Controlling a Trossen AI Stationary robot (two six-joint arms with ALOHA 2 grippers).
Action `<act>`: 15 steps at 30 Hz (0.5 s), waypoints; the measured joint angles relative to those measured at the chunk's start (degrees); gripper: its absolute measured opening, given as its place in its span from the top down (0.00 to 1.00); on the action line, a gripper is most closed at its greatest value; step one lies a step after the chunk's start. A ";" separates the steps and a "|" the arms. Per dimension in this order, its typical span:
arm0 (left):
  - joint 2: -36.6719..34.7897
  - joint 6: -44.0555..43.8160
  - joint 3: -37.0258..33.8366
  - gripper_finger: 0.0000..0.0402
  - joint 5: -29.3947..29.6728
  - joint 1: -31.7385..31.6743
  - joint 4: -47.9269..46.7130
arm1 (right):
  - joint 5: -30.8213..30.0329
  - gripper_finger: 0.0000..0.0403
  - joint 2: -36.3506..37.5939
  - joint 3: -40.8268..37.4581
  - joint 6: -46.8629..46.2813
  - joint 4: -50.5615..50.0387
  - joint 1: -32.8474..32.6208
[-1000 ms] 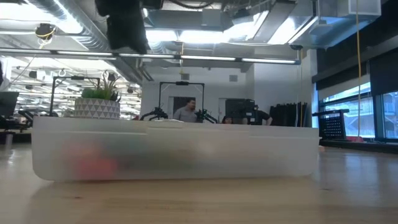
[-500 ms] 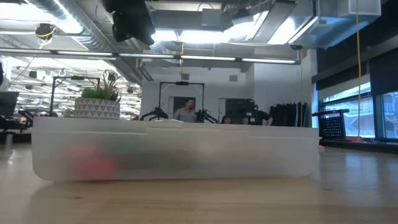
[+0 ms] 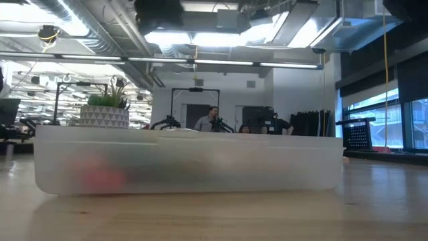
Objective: Pack school essentials
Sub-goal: Put the blue eraser into the orange supply box
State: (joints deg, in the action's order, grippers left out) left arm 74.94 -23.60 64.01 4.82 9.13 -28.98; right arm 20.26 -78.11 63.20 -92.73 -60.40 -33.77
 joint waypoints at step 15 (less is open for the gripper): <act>0.02 1.73 0.00 0.74 0.00 0.76 4.27 | 10.87 0.68 0.00 -14.96 -1.28 11.50 -0.51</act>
State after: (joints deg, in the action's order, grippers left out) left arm 74.96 -21.87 64.01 4.82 9.88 -24.71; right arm 31.13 -78.11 48.23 -94.02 -48.89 -34.28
